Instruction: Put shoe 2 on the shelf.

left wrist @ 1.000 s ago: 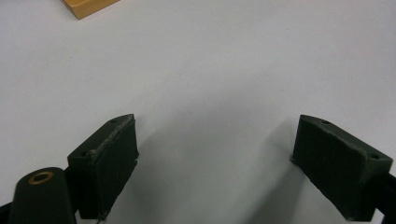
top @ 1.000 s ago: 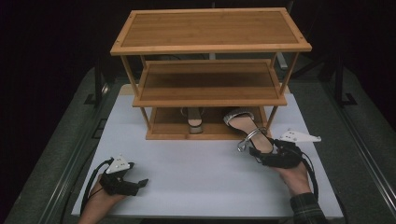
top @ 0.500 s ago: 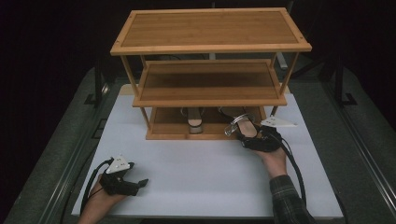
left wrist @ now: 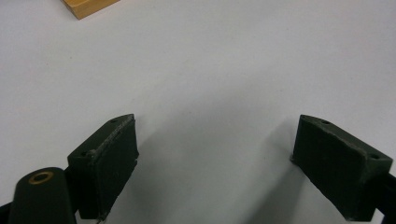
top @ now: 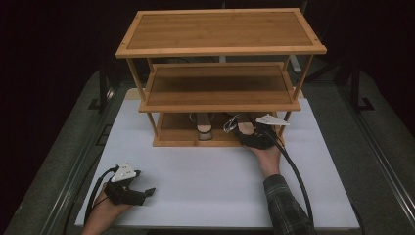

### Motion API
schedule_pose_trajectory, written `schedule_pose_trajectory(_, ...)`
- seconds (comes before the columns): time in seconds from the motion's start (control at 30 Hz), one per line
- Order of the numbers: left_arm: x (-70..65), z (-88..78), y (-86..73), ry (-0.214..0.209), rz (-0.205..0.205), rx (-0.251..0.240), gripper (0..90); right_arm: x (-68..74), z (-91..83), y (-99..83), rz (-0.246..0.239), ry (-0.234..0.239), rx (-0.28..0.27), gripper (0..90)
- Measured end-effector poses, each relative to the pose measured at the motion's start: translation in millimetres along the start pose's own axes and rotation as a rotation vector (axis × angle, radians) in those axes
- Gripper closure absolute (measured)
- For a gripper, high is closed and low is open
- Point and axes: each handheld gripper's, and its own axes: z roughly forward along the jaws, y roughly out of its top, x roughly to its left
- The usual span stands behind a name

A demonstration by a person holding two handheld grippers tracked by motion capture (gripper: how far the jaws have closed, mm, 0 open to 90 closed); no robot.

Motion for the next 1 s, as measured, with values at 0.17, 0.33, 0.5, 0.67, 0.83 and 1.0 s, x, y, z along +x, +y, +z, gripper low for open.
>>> schedule_pose_trajectory(0.17,0.0,0.0,0.0,-0.001,-0.001,0.000,12.9,-0.7,12.0,2.7,0.001,-0.013,0.000,26.4)
schedule_pose_trajectory(0.33,0.0,0.0,0.0,-0.001,-0.001,0.000,13.0,2.3,25.5,3.1,0.005,-0.024,0.014,26.4)
schedule_pose_trajectory(0.5,0.0,0.0,0.0,-0.001,-0.001,0.000,13.0,2.9,34.0,2.6,0.032,-0.044,0.027,26.3)
schedule_pose_trajectory(0.67,0.0,0.0,0.0,-0.001,-0.001,0.000,13.0,1.2,39.2,0.2,0.043,-0.038,0.029,26.3)
schedule_pose_trajectory(0.83,0.0,0.0,-0.1,-0.001,-0.001,0.000,13.0,-2.4,37.7,-1.2,0.038,-0.028,0.088,26.6)
schedule_pose_trajectory(1.0,0.0,0.0,-0.1,-0.001,0.000,0.000,13.0,-3.8,23.5,-2.7,-0.011,-0.035,0.115,27.6)
